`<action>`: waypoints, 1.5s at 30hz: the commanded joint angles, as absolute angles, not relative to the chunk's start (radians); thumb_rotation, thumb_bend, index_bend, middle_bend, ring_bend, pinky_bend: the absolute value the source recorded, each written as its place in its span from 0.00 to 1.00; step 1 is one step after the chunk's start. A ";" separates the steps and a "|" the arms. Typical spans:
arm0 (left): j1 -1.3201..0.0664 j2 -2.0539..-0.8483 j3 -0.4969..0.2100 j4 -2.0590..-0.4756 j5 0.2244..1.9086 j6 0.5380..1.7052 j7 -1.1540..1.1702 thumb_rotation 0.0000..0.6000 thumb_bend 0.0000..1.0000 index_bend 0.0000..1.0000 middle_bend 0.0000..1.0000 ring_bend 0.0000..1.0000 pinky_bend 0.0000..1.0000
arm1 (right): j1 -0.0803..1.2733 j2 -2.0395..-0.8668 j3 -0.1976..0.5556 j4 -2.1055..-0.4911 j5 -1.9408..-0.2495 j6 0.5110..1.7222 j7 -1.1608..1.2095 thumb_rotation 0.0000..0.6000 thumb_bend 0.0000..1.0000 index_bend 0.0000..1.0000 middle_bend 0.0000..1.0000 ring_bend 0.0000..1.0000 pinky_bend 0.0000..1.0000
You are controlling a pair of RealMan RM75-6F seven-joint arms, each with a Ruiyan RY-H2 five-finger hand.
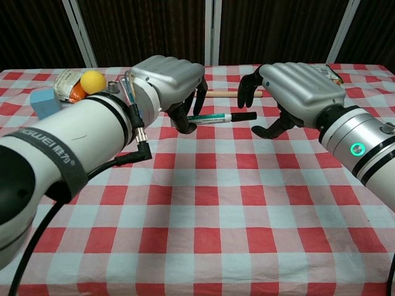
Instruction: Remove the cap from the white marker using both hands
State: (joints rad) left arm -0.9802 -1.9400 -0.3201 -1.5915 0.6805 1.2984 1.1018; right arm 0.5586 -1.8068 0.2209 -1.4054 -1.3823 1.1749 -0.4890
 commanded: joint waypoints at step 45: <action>-0.935 -1.885 -0.272 -1.621 0.697 1.344 1.022 1.00 0.44 0.56 0.56 0.87 0.85 | 0.556 -1.854 0.202 -1.244 -1.410 1.290 -0.350 1.00 0.33 0.73 0.67 0.35 0.26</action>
